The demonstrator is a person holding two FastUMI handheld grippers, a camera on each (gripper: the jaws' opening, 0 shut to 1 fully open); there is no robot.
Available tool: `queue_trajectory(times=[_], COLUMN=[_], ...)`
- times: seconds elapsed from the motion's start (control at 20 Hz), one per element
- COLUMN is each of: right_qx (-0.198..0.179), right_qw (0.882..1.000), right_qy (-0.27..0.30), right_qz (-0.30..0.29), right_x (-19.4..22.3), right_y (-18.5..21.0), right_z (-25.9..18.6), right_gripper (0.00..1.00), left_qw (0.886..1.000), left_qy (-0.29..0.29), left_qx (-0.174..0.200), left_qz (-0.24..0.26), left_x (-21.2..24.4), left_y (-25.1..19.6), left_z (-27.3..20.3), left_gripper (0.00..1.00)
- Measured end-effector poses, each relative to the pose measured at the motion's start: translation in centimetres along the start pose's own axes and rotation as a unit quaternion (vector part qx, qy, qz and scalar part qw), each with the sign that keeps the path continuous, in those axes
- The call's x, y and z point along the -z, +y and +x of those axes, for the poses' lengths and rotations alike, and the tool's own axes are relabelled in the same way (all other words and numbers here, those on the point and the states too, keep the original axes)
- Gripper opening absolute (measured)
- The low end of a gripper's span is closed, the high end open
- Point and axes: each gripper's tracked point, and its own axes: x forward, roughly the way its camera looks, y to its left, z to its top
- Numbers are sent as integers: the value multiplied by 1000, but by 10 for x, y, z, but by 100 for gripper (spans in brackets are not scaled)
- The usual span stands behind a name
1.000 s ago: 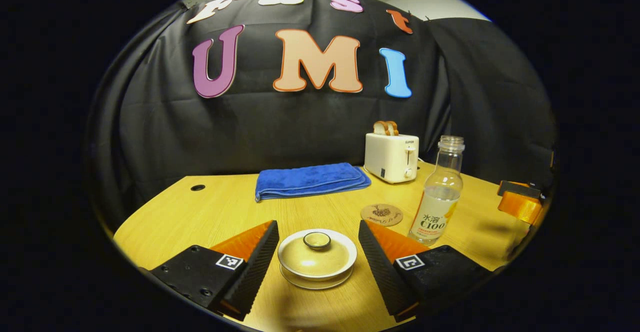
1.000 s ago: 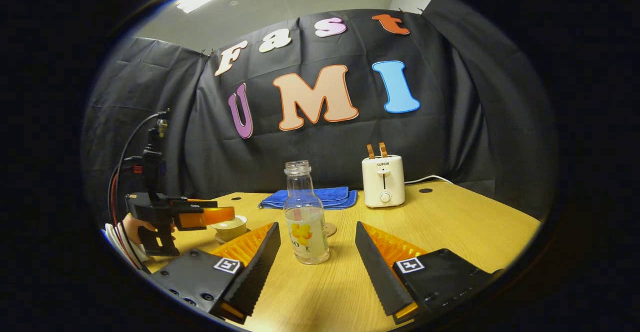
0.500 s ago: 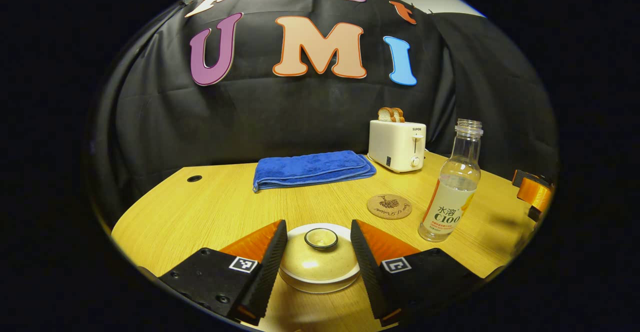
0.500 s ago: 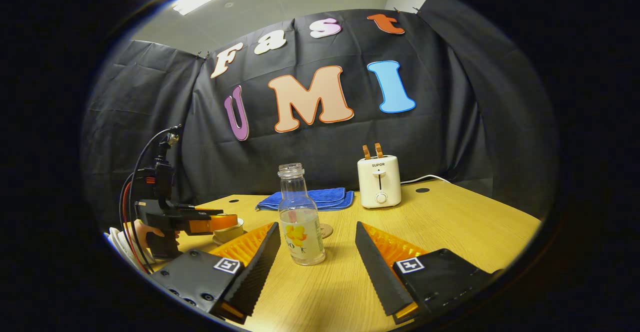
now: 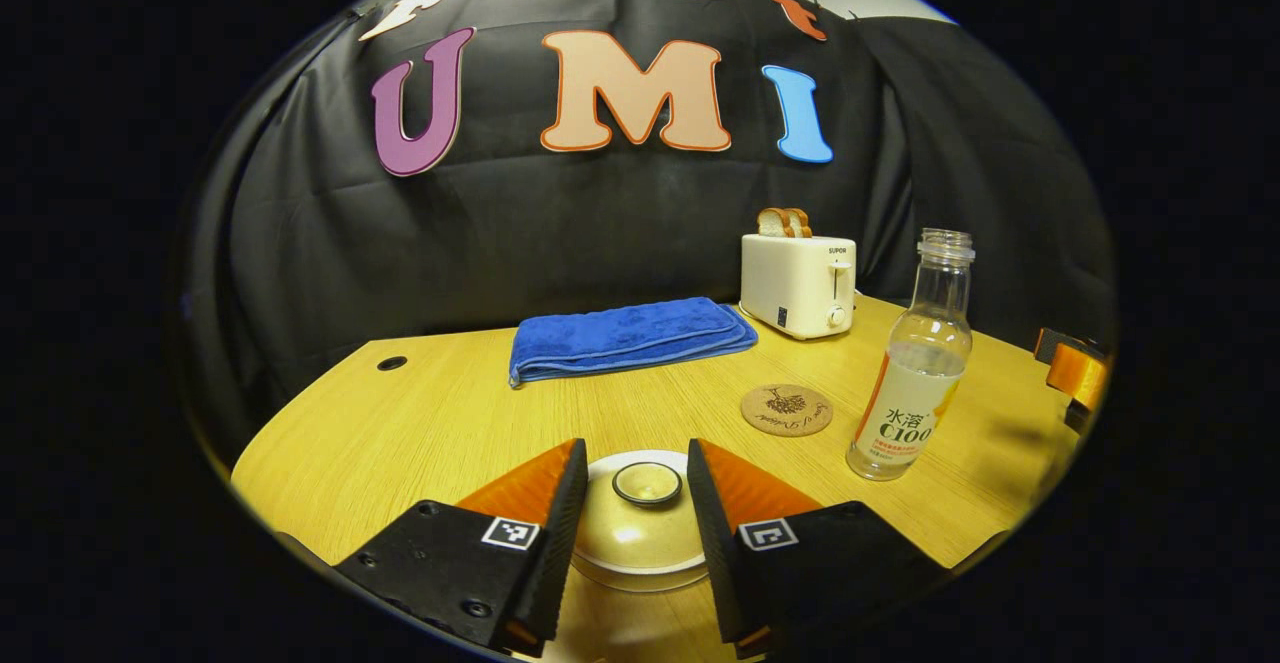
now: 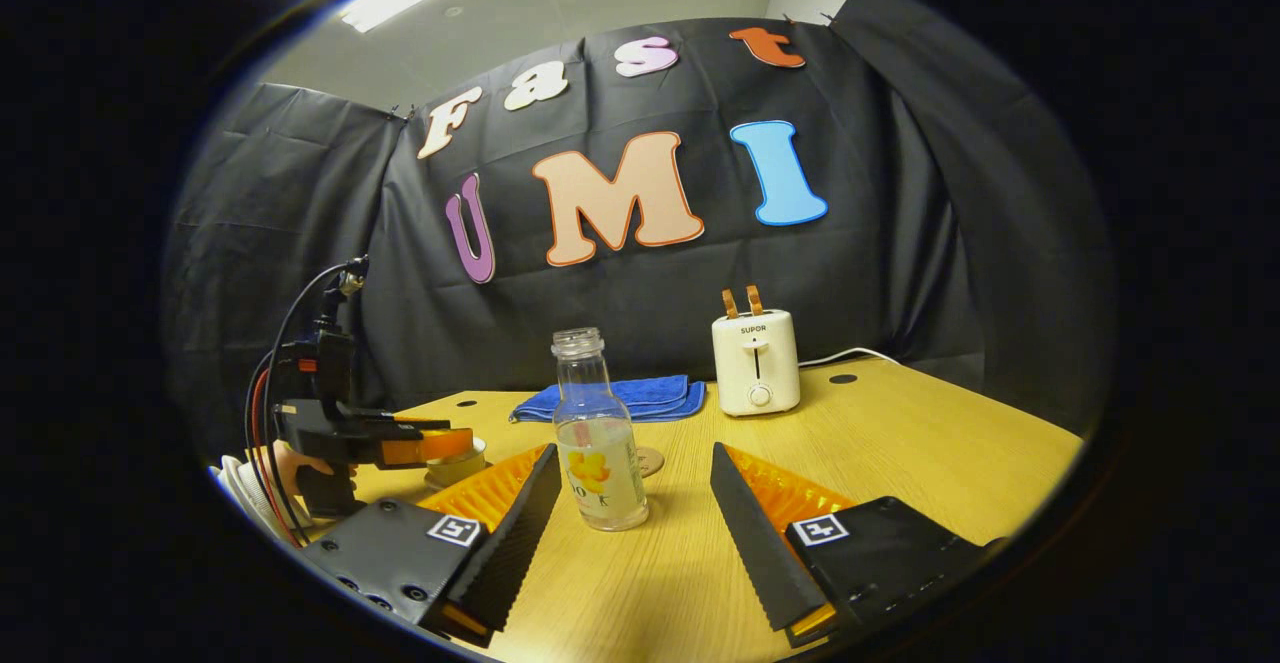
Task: Open the teacup lid with one hand, grasp the water bottle and pour water into the teacup with the other hand; after pouring, place the water bottle on the coaster and then close the teacup lid.
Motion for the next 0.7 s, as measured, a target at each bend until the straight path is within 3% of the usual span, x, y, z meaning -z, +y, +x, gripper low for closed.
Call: queue_trajectory(times=[0.05,0.15,0.45,0.7], right_qx=[0,1,0,-1], right_qw=[1000,1000,1000,1000], right_qy=[-1,-3,-2,-2], right_qz=[0,-1,-1,-1], right_x=[0,-1,-1,-1], right_y=[0,0,1,2], right_z=[0,0,0,0], right_gripper=[94,94,94,94], left_qw=[1000,1000,1000,1000], left_qy=[1,-7,-12,-20], left_qx=[0,-1,-2,1], left_qz=[-1,2,23,16], left_x=[1,-2,-4,-6], left_y=[0,0,-4,-4], left_z=[0,0,2,1], left_gripper=[53,53,29,28])
